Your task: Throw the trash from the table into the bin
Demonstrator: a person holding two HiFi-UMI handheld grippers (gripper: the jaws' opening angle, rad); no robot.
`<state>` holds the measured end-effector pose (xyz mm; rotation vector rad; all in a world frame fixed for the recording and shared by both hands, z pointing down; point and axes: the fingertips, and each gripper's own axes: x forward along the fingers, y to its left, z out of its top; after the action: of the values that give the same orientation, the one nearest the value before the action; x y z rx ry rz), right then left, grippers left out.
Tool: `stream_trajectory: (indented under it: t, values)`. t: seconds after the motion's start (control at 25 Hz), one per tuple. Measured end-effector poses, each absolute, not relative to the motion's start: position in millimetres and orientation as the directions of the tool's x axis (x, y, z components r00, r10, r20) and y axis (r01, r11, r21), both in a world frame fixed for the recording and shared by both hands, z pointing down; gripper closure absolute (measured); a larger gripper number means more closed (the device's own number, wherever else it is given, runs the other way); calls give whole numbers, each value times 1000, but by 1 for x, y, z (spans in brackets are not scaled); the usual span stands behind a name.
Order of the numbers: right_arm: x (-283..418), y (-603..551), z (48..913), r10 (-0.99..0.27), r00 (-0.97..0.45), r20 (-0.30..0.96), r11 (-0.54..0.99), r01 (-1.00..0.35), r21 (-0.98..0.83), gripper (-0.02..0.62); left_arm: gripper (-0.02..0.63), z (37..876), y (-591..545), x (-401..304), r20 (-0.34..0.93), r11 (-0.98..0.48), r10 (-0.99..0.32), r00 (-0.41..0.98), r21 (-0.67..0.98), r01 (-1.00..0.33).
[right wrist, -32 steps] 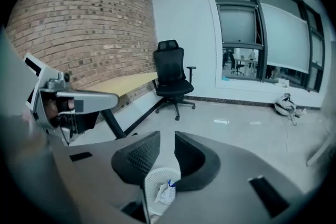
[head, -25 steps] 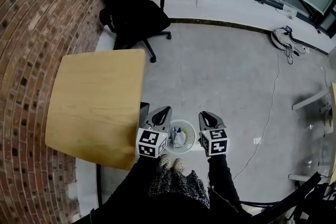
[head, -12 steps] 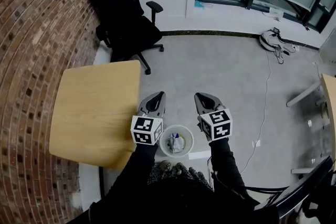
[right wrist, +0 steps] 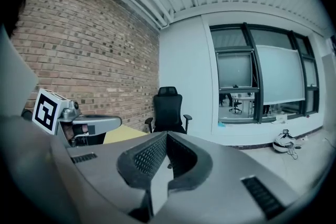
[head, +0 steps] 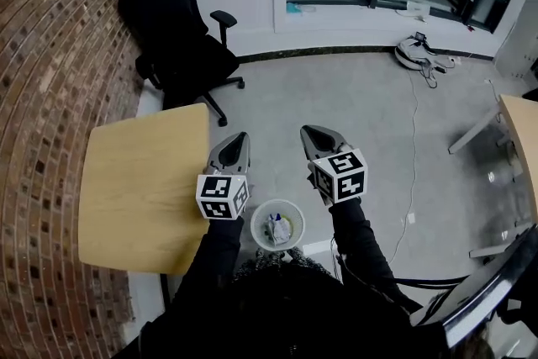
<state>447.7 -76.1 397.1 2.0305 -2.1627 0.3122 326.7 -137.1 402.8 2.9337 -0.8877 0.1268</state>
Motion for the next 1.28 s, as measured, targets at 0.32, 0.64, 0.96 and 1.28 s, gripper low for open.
stream_trajectory:
  t: [0.32,0.64,0.96,1.28]
  values:
    - [455,-72,390,-971,-50,236,37,-998,-58,583,600,397,-136,331,88,-837,-541,836,39,-546]
    - [456,-70,390,-971,-41,236,30,-998,-48,584,600,400,-134,332,94,-841,-534,840,39,-539]
    - [459,-69,391,-971,-37,236,25,-998,-55,584,600,401,-135,335,96,-846,-528,844,34,-533]
    - [457,-71,395,-968,-39,248,25,-998,-62,586,600,405,-135,331,107,-850,-521,847,30,-526]
